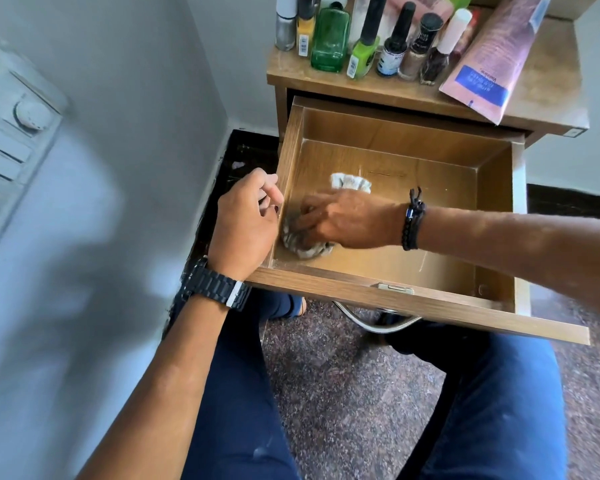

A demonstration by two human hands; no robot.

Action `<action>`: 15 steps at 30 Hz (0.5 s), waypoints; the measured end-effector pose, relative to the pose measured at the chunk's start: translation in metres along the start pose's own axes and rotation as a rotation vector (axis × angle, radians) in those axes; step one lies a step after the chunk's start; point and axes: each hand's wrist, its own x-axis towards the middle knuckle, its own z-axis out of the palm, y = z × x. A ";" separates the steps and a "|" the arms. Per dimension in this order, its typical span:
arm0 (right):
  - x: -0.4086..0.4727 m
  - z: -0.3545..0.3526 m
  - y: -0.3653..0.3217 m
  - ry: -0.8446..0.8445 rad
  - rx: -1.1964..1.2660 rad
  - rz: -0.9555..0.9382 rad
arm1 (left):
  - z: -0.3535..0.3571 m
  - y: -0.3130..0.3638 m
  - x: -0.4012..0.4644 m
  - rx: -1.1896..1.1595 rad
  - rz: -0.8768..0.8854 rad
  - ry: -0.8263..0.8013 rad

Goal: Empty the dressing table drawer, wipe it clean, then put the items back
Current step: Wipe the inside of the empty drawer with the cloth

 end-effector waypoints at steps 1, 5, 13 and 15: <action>-0.001 -0.004 0.010 0.015 0.006 0.051 | 0.000 0.001 0.000 -0.002 0.001 -0.001; 0.007 -0.008 0.052 0.104 -0.050 0.311 | -0.001 0.003 -0.002 -0.026 -0.004 -0.008; 0.009 0.005 0.038 0.092 0.177 0.365 | -0.002 0.004 0.000 -0.064 -0.037 -0.015; 0.002 0.010 0.021 0.084 0.252 0.295 | -0.001 0.003 0.000 -0.054 -0.038 -0.011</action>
